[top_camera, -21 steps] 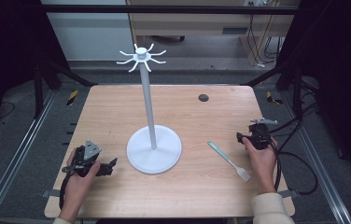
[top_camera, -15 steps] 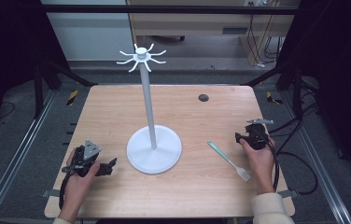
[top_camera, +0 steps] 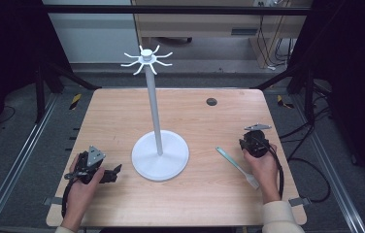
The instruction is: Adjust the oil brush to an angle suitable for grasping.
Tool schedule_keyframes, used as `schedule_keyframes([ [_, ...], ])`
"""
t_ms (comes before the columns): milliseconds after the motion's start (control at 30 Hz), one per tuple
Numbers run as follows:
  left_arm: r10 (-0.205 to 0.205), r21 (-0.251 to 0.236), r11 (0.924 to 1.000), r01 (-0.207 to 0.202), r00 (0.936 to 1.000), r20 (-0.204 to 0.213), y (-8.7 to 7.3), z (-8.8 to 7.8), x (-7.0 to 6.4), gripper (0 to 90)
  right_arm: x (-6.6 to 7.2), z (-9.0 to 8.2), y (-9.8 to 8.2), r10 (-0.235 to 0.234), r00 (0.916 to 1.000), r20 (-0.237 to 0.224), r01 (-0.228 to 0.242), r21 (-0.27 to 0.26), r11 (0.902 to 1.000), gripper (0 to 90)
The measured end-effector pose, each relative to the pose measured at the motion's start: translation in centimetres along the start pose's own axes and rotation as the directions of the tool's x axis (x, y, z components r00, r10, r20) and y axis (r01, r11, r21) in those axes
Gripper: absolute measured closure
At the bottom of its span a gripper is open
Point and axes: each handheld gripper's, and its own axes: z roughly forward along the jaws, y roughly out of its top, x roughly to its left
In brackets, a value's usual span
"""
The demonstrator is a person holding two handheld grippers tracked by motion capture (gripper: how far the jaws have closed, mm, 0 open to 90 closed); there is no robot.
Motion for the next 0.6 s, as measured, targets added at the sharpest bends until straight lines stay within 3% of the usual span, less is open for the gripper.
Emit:
schedule_keyframes([
  [133,0.001,0.0,1.0,-0.001,1.0,0.0,0.0,0.0,0.0,2.8,0.4,0.0,0.0,-0.025,0.9994,-0.023,0.025,0.0,0.9997,84.0],
  [167,0.003,0.002,1.0,-0.003,1.0,0.0,0.0,0.0,0.0,2.9,0.8,0.1,0.0,-0.058,0.9977,-0.035,0.058,0.006,0.9983,87.1],
  [233,0.001,0.0,1.0,-0.001,1.0,0.003,0.0,0.0,0.0,2.9,1.1,0.1,0.0,-0.079,0.9958,-0.045,0.079,0.008,0.9968,89.9],
  [600,0.001,-0.002,1.0,-0.001,1.0,0.002,0.0,0.0,0.0,2.9,2.5,0.2,0.3,-0.128,0.9883,-0.083,0.13,0.017,0.9914,90.0],
])
